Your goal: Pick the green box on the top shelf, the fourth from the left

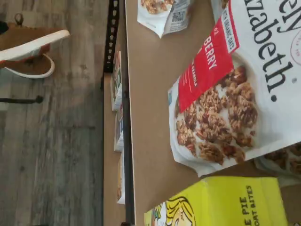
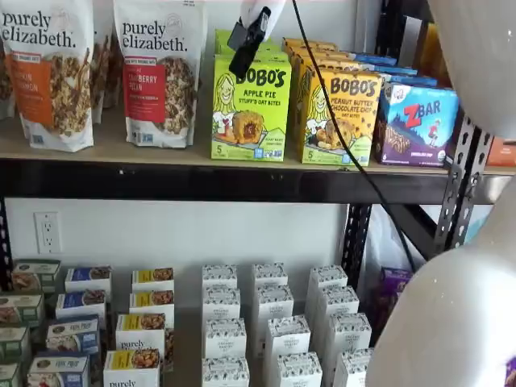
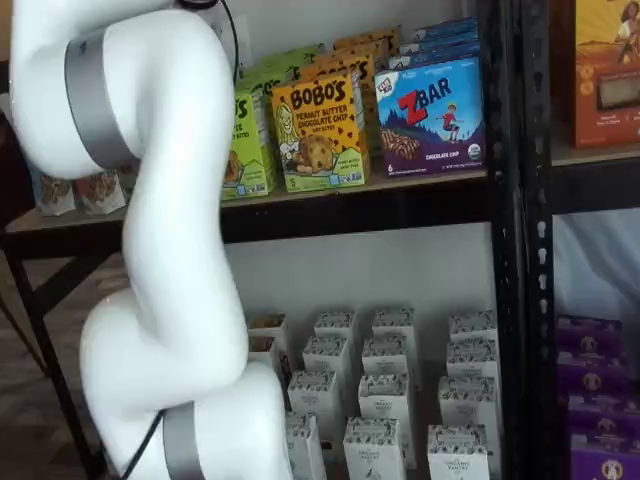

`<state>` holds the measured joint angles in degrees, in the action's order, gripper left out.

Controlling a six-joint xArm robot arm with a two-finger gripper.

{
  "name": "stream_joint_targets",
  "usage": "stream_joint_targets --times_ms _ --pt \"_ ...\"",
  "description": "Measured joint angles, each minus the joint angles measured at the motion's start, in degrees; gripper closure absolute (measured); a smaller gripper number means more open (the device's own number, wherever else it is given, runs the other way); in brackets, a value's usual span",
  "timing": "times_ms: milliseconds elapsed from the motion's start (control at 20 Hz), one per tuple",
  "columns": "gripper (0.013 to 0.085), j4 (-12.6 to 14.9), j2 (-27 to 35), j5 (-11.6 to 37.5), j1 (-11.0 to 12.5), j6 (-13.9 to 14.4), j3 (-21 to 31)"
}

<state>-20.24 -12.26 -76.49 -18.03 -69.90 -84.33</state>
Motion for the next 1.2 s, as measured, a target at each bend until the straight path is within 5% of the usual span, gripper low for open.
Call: stream_joint_targets --times_ms 1200 --pt "0.013 3.9 2.5 -2.1 -1.6 1.3 -2.2"
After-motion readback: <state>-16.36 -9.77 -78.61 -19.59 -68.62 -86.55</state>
